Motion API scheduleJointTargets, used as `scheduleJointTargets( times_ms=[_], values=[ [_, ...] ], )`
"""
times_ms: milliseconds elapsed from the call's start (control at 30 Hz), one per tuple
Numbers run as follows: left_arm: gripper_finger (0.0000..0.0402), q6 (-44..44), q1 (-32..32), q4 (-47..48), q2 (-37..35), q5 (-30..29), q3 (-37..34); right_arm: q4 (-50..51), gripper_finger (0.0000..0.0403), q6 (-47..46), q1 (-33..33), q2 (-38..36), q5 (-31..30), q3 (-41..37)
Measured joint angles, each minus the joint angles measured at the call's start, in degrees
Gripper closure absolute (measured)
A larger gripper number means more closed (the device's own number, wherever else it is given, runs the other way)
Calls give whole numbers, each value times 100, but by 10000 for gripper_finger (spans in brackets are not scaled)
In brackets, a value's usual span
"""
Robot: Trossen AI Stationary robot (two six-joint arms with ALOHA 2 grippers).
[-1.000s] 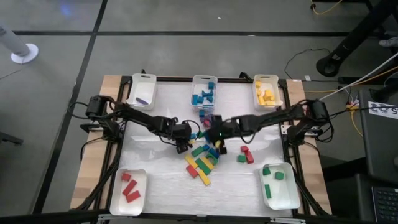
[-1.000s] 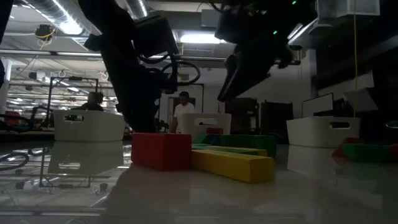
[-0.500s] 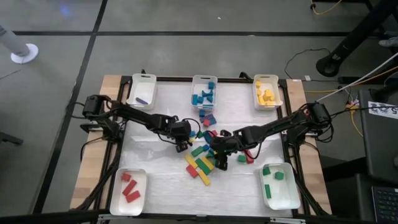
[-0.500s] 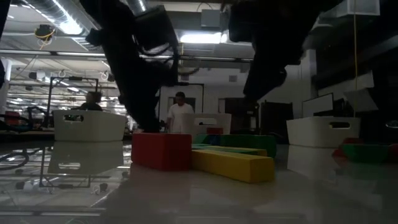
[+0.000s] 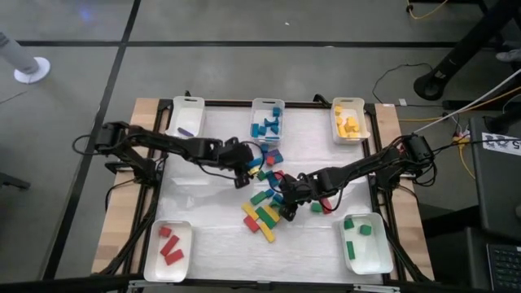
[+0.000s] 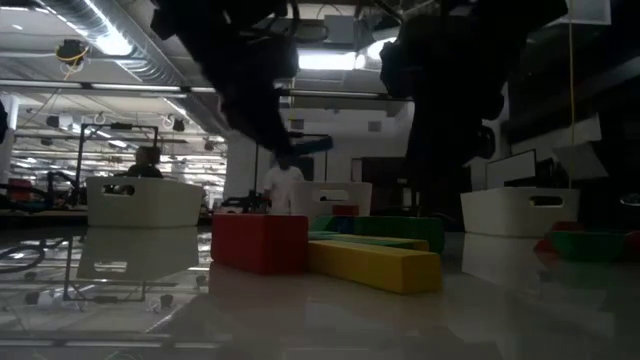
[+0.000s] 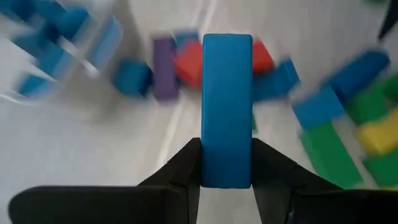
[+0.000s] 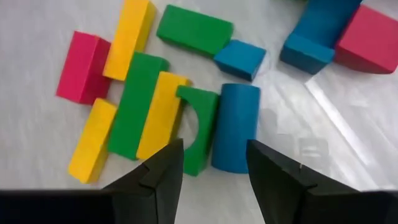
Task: Sort blocks
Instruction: Put the blue block into the top center white bin
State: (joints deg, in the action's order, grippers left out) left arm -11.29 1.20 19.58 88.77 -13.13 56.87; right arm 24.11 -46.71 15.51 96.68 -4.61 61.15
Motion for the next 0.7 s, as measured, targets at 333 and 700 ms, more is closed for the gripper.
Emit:
scheduleJointTargets(
  times_ms=[333,700],
  values=[
    [303,728,861,-1350,-18,-214,58,-39,226,-1,0,34,-340,-93],
    [302,727,1658,-1578,-16,-213,58,-44,226,67,-2,586,-389,-93]
  ],
)
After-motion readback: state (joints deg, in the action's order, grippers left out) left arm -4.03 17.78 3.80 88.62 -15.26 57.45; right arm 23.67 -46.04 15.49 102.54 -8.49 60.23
